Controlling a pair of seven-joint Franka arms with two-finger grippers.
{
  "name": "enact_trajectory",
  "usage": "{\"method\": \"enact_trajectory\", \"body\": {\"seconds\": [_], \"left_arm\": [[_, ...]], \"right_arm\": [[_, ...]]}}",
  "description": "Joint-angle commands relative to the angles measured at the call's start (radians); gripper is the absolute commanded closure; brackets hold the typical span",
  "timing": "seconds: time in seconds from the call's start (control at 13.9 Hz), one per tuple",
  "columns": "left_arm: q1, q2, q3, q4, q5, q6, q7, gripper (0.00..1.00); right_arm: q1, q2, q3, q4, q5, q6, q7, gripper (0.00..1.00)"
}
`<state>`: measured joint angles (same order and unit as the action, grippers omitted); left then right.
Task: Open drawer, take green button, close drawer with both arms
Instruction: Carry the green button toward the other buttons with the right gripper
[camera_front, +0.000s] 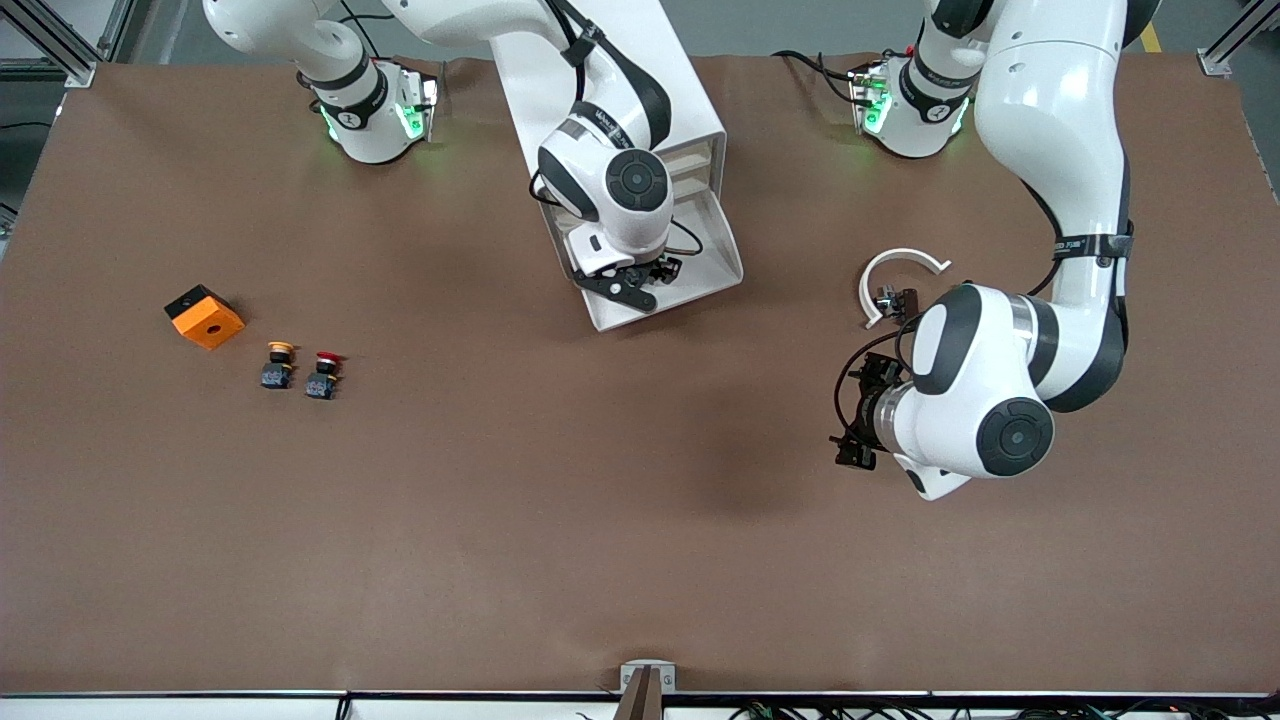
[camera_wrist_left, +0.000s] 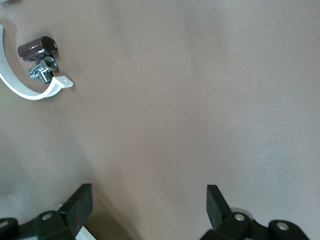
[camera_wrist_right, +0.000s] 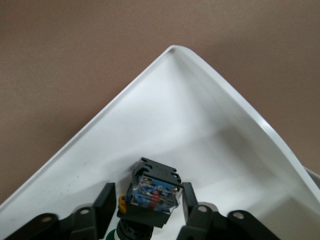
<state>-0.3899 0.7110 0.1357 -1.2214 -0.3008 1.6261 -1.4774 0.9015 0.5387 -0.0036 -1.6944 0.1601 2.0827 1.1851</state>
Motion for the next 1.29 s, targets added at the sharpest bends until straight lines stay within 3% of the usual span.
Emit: {"method": "enact_trajectory", "body": {"seconds": [0.0, 0.29, 0.72, 0.94, 1.08, 1.22], "left_arm": [[0.002, -0.019, -0.001, -0.015, 0.020, -0.003, 0.090, 0.00], [0.011, -0.079, -0.004, -0.062, 0.089, 0.000, 0.507, 0.00], [0.019, -0.076, -0.004, -0.067, 0.092, 0.017, 0.641, 0.00], [0.013, -0.078, -0.007, -0.067, 0.086, 0.017, 0.641, 0.00], [0.000, -0.088, -0.007, -0.067, 0.091, 0.003, 0.637, 0.00], [-0.003, -0.090, -0.007, -0.063, 0.091, -0.006, 0.641, 0.00]], "right_arm": [[0.010, 0.001, -0.006, -0.004, 0.061, 0.008, -0.018, 0.78], [-0.006, -0.003, -0.007, 0.050, 0.090, -0.035, -0.012, 0.83], [-0.171, -0.011, -0.007, 0.342, 0.101, -0.484, -0.062, 0.83], [-0.292, -0.037, -0.013, 0.384, 0.092, -0.625, -0.284, 0.83], [-0.395, -0.062, -0.016, 0.375, 0.070, -0.645, -0.512, 0.82], [-0.475, -0.060, -0.015, 0.368, -0.008, -0.664, -0.687, 0.82]]}}
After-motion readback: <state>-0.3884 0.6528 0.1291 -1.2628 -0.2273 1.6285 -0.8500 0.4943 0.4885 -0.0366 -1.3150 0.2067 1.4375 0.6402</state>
